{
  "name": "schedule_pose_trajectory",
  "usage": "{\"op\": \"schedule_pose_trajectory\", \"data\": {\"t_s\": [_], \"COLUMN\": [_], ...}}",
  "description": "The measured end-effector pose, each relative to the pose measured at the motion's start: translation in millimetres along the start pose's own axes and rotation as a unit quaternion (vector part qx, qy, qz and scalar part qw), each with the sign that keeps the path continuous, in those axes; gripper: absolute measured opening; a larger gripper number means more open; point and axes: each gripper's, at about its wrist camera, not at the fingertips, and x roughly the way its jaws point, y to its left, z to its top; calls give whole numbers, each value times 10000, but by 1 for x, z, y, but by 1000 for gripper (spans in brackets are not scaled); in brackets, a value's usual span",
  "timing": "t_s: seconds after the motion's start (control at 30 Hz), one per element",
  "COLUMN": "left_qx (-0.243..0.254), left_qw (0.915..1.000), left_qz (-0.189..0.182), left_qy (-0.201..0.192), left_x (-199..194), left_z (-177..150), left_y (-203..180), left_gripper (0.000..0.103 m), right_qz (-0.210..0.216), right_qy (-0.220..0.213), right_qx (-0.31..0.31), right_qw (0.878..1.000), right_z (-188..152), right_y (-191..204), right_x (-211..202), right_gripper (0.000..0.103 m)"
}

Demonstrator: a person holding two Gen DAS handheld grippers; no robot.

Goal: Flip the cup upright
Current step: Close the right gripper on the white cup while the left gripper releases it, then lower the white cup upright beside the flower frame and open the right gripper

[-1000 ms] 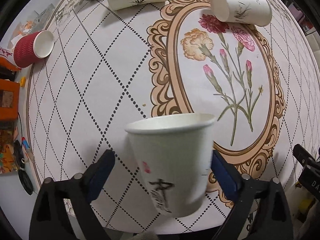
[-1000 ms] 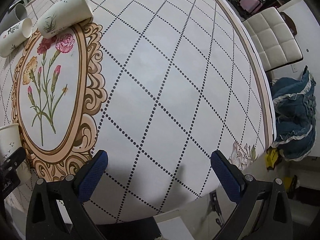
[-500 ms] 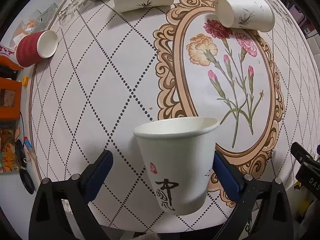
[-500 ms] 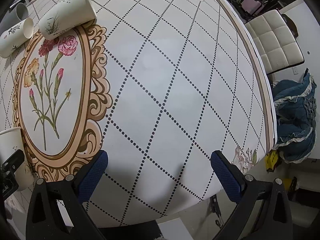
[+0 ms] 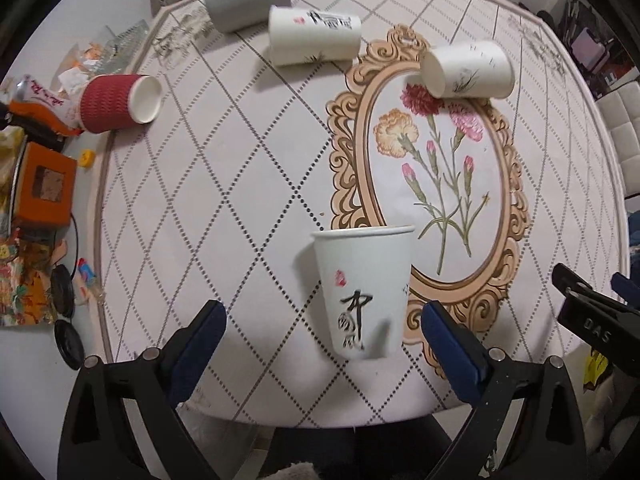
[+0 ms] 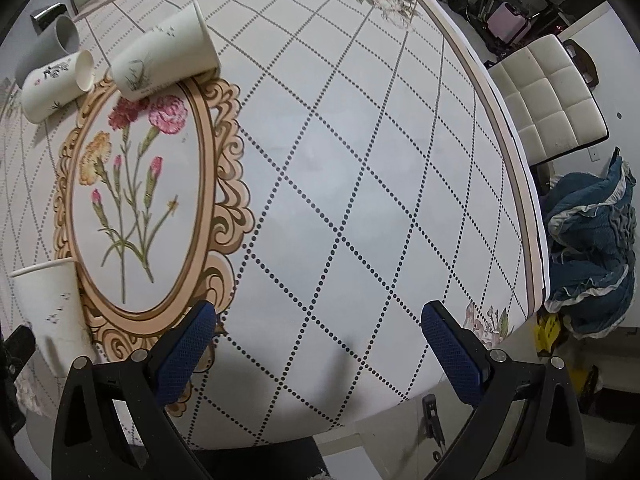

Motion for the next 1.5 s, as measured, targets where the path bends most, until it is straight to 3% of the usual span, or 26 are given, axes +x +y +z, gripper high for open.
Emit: {"op": "schedule_pose_trajectory", "data": {"t_s": [0.17, 0.3, 0.43, 0.63, 0.73, 0.8, 1.03, 1.13, 1.3, 1.5], "left_qx": [-161, -319, -450, -571, -695, -707, -576, -510, -456, -580], "left_qw": [9998, 9988, 9973, 9961, 9961, 9961, 9969, 9971, 9971, 9954], "left_qz": [4, 248, 534, 649, 546, 507, 451, 440, 380, 44], "left_qy": [-153, -267, -242, -152, 19, 112, 300, 365, 467, 762], "left_x": [-26, -34, -24, 4, 19, 27, 46, 52, 58, 68], "left_z": [-6, -11, -15, -19, -21, -22, -28, -29, -31, -25], "left_y": [4, 35, 70, 119, 136, 144, 151, 150, 147, 147], "left_gripper": [100, 100, 100, 102, 102, 102, 102, 102, 102, 102], "right_qz": [45, 119, 224, 469, 598, 669, 849, 872, 913, 1215], "right_qy": [-65, -89, -115, -96, 117, 252, 808, 1083, 955, 639], "right_qx": [-16, -19, -144, -477, -821, -913, -973, -988, -965, -732], "right_qw": [10000, 9999, 9996, 9977, 9948, 9933, 9883, 9854, 9865, 9878], "right_z": [-1, -1, 4, 6, 1, -3, -6, -8, -9, -2], "right_y": [7, 17, 38, 97, 135, 150, 188, 198, 201, 195], "right_x": [-18, -35, -50, -69, -65, -58, -26, -13, -19, -41], "right_gripper": [103, 103, 103, 102, 90, 87, 81, 63, 63, 62]}}
